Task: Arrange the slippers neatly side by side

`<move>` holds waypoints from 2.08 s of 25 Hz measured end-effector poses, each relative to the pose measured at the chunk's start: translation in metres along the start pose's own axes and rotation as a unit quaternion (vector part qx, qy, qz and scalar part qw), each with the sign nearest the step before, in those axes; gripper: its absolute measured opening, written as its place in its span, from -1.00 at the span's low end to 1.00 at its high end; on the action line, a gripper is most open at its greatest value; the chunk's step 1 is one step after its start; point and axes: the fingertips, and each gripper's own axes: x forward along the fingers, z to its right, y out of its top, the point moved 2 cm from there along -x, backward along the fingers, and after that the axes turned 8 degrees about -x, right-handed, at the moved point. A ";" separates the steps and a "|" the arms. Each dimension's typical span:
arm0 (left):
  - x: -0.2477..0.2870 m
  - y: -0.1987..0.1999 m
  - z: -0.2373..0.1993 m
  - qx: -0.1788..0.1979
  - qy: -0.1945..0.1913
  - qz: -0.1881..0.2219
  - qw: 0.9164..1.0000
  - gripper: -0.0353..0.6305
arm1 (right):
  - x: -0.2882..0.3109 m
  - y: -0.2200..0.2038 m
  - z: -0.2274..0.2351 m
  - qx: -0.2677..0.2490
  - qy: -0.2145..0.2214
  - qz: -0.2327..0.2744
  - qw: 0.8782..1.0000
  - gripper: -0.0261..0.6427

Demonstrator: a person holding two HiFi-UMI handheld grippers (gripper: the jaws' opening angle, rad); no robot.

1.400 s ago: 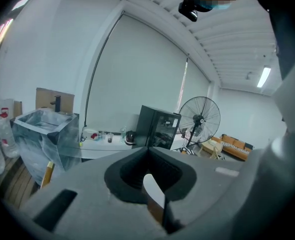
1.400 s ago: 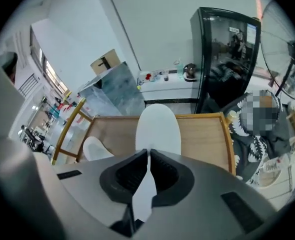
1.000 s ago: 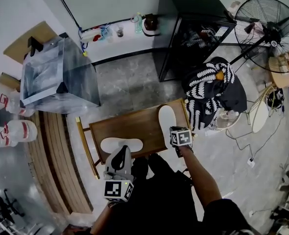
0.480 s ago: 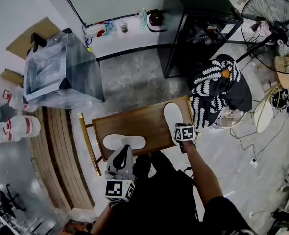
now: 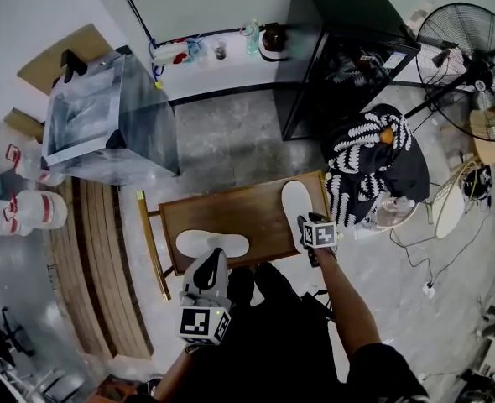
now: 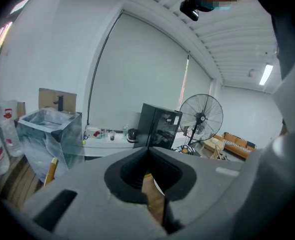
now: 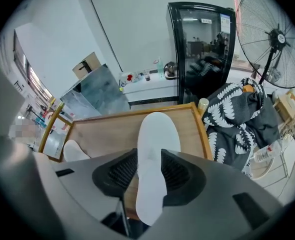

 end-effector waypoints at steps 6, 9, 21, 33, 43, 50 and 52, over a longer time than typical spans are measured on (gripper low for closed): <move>-0.010 0.009 -0.007 -0.005 0.014 0.023 1.000 -0.84 | -0.033 0.043 -0.025 -0.065 -0.007 0.071 0.995 -0.58; -0.020 0.012 -0.013 -0.008 0.023 0.035 0.999 -0.84 | -0.045 0.062 -0.049 -0.107 -0.003 0.103 0.989 -0.68; -0.076 0.024 -0.064 -0.033 0.111 0.087 0.989 -0.84 | -0.056 0.107 -0.182 -0.259 0.098 0.158 0.948 -0.88; -0.118 0.013 -0.097 -0.063 0.178 0.107 0.976 -0.84 | -0.031 0.090 -0.302 -0.399 0.198 0.129 0.886 -0.89; -0.141 0.003 -0.120 -0.094 0.224 0.109 0.964 -0.84 | 0.018 0.046 -0.348 -0.495 0.237 0.025 0.836 -0.87; -0.143 0.001 -0.137 -0.104 0.237 0.105 0.960 -0.84 | 0.050 0.020 -0.363 -0.531 0.247 -0.037 0.810 -0.60; -0.145 -0.001 -0.142 -0.107 0.241 0.102 0.959 -0.84 | 0.059 0.014 -0.367 -0.542 0.246 -0.049 0.802 -0.59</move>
